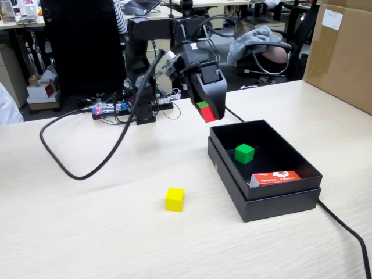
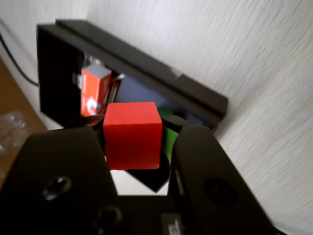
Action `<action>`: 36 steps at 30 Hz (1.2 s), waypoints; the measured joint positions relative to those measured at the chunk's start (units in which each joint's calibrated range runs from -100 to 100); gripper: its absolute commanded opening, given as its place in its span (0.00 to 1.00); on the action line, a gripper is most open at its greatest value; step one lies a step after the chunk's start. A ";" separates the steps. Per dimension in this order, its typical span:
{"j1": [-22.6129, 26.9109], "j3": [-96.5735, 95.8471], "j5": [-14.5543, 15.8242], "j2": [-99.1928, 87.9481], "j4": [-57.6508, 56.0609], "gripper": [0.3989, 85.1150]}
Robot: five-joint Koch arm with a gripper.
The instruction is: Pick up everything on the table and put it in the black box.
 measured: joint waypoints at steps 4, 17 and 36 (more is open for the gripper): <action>1.81 10.86 0.68 9.58 -0.15 0.01; 1.90 20.54 1.03 43.24 -0.62 0.01; 0.63 20.54 2.44 39.09 -6.81 0.54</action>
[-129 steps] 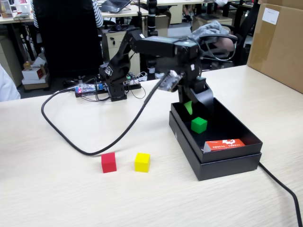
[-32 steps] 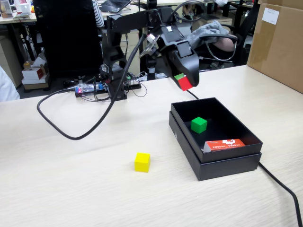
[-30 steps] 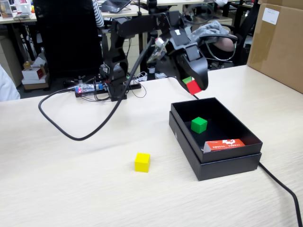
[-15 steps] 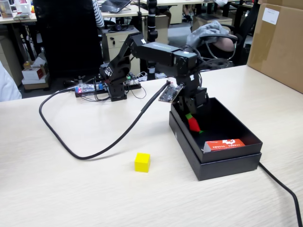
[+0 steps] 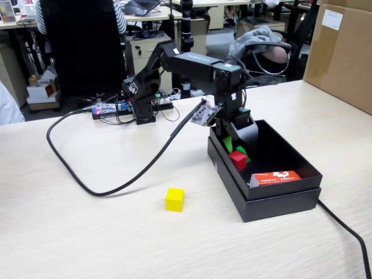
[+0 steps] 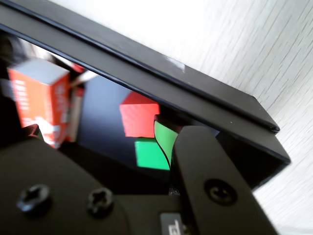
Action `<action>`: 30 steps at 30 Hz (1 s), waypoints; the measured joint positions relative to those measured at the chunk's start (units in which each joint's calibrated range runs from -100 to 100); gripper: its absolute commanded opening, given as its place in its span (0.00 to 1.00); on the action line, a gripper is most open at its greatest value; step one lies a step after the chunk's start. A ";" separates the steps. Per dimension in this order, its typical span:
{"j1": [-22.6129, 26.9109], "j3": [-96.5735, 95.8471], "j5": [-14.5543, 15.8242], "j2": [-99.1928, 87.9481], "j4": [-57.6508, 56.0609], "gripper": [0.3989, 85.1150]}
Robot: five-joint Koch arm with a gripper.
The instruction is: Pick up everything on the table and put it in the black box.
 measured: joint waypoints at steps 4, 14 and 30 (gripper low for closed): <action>-1.81 -0.09 0.05 -8.41 0.15 0.54; -8.01 -0.18 0.00 -13.20 0.15 0.57; -13.19 -6.30 -0.15 -9.32 0.23 0.59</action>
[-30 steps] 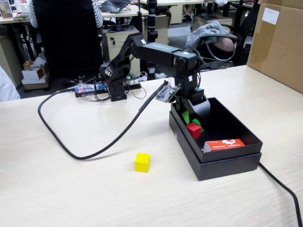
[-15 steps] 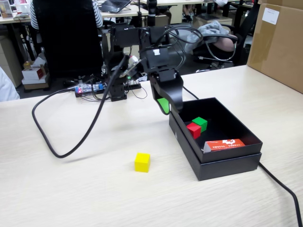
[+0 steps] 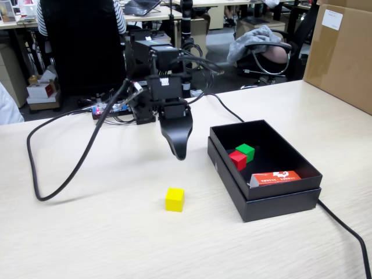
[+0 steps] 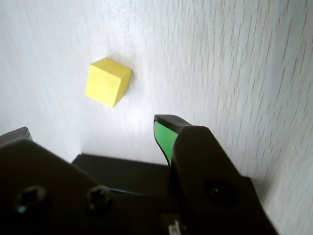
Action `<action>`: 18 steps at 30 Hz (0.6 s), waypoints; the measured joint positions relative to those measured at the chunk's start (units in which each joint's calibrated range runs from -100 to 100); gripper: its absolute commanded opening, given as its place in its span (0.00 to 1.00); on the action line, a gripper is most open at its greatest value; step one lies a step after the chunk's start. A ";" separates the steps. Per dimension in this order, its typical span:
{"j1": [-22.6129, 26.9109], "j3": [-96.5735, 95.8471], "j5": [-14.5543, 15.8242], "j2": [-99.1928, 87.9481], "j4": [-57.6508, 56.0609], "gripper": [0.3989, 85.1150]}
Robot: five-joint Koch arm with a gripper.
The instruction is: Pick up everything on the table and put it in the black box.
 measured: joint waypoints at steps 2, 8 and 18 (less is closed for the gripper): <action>-0.54 2.37 0.00 5.70 0.00 0.59; -1.17 7.30 0.00 15.15 0.00 0.58; -1.81 15.06 0.39 27.18 0.00 0.57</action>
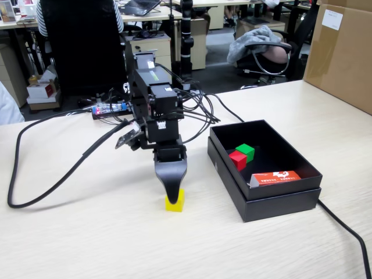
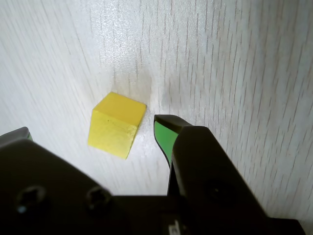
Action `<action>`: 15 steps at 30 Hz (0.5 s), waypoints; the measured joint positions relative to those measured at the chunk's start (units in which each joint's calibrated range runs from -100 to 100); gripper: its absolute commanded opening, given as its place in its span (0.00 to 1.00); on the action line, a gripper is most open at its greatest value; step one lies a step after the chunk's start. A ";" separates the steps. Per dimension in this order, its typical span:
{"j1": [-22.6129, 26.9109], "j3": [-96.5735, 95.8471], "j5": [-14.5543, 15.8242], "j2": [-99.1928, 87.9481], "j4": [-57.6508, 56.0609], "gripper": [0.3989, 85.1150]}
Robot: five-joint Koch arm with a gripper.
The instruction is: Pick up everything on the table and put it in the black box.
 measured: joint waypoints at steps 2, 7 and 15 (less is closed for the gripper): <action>0.00 0.00 0.00 0.91 0.00 0.56; 0.20 0.09 -0.10 2.85 0.00 0.44; 0.39 2.28 -0.93 3.88 0.00 0.00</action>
